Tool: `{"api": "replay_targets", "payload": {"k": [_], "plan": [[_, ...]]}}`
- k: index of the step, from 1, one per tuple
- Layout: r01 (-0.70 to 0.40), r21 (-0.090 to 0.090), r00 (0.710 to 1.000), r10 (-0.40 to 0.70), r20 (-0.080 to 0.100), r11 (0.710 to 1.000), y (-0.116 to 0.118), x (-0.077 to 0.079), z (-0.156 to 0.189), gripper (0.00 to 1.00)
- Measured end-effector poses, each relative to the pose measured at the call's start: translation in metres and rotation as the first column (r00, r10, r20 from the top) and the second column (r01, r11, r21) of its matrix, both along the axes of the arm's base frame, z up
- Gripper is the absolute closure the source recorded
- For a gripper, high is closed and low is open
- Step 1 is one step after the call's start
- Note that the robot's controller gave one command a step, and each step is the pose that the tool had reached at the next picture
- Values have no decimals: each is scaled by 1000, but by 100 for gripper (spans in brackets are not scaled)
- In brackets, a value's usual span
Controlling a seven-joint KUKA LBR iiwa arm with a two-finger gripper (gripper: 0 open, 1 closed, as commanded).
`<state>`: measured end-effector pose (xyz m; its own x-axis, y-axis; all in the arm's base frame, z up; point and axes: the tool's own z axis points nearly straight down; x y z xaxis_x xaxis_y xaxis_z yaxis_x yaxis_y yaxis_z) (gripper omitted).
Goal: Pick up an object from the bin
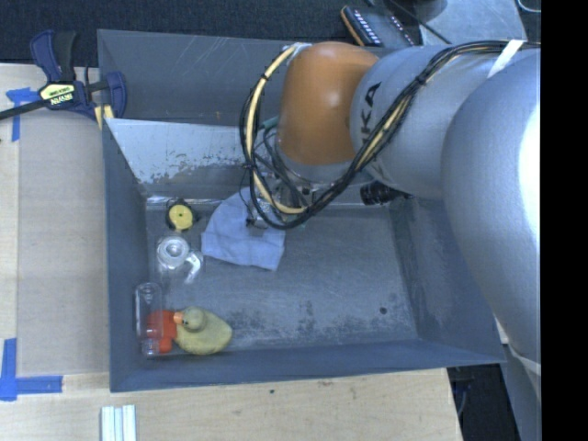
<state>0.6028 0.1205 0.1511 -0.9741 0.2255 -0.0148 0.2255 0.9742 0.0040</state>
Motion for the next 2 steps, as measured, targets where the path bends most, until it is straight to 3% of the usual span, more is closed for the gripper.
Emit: {"api": "replay_targets", "payload": {"k": [1,2], "plan": [[6,1,1000,-6,8,1000,0,5,47,100],[47,2,999,-47,5,999,-5,-17,92,100]]}}
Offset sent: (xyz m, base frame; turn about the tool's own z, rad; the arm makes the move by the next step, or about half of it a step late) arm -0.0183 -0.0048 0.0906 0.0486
